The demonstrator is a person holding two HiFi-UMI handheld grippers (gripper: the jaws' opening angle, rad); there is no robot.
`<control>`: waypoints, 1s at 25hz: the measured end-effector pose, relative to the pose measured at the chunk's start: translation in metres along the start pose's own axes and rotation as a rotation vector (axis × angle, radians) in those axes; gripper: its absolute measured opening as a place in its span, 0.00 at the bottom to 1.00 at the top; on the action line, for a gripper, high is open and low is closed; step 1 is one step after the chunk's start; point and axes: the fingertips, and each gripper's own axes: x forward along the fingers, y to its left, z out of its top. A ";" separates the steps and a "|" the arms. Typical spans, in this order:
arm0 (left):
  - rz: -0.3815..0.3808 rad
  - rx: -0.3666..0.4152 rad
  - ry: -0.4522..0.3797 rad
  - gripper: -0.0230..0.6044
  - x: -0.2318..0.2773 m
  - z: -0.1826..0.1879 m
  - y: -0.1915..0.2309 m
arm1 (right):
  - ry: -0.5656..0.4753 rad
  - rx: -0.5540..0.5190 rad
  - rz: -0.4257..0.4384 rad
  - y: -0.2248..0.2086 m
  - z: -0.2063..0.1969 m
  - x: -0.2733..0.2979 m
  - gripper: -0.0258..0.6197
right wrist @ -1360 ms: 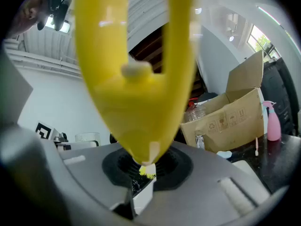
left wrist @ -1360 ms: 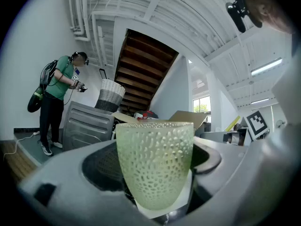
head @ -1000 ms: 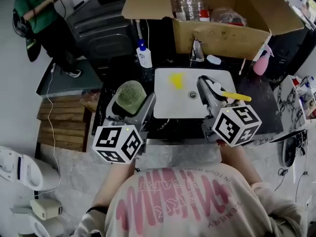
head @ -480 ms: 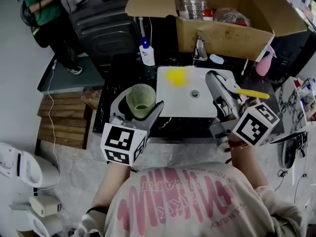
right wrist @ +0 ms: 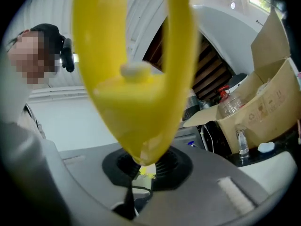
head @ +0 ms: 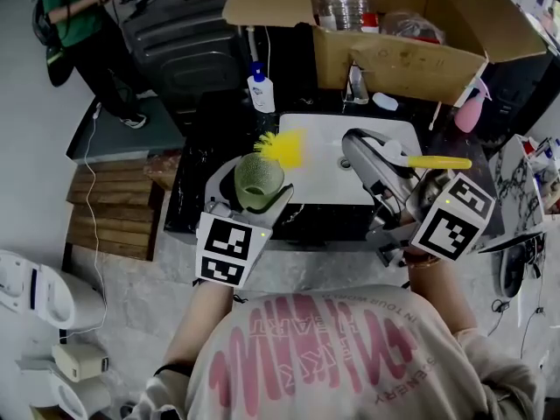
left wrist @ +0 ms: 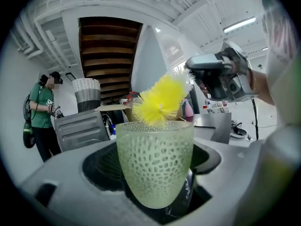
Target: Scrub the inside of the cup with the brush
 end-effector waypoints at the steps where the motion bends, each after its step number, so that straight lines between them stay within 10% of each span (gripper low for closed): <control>1: -0.003 0.000 0.012 0.65 0.002 -0.004 -0.001 | 0.019 -0.010 -0.001 0.000 -0.005 0.002 0.11; 25: -0.072 0.128 0.023 0.65 0.000 -0.004 -0.017 | 0.190 -0.031 0.106 0.025 -0.048 0.016 0.11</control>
